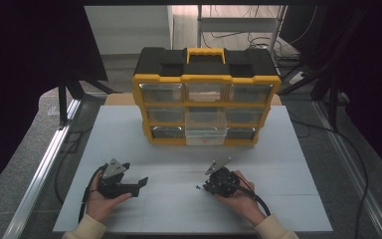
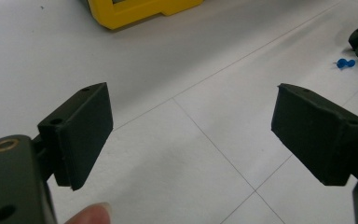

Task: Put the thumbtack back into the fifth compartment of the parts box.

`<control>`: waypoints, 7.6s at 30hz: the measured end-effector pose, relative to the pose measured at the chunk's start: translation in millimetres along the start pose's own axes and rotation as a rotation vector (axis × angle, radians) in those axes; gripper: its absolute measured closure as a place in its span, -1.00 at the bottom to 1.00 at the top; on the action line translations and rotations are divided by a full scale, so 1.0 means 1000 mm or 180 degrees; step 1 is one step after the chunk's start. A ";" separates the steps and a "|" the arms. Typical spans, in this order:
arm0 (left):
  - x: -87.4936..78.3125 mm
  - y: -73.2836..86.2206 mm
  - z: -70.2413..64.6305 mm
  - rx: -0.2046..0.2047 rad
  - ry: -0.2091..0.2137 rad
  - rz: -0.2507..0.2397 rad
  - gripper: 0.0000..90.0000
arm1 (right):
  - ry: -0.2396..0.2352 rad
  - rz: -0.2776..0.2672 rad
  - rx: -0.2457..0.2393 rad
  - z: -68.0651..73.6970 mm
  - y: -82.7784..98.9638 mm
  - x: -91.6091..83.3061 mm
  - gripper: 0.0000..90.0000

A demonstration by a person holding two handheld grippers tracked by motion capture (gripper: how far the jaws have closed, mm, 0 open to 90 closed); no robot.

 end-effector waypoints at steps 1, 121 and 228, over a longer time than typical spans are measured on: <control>0.000 0.000 0.000 0.0000 0.0000 0.0000 -0.71 | 0.0001 0.0000 -0.0002 0.000 0.000 0.000 0.83; -0.001 -0.001 0.003 -0.0024 -0.0016 -0.0014 -0.71 | 0.0289 -0.1987 0.0394 -0.056 -0.088 -0.134 0.84; 0.000 0.000 0.000 0.0008 -0.0010 -0.0004 -0.71 | -0.0068 -0.0381 0.0154 0.003 -0.015 0.013 -0.28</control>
Point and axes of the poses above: each handheld gripper's, and its own axes: x roughly forward along the jaws, y roughly out of its underside, z roughly to its left, the point moved 1 cm from there along x, roughly forward along the jaws, and after that the axes turned 3 degrees about -x, right-handed, at the moved point
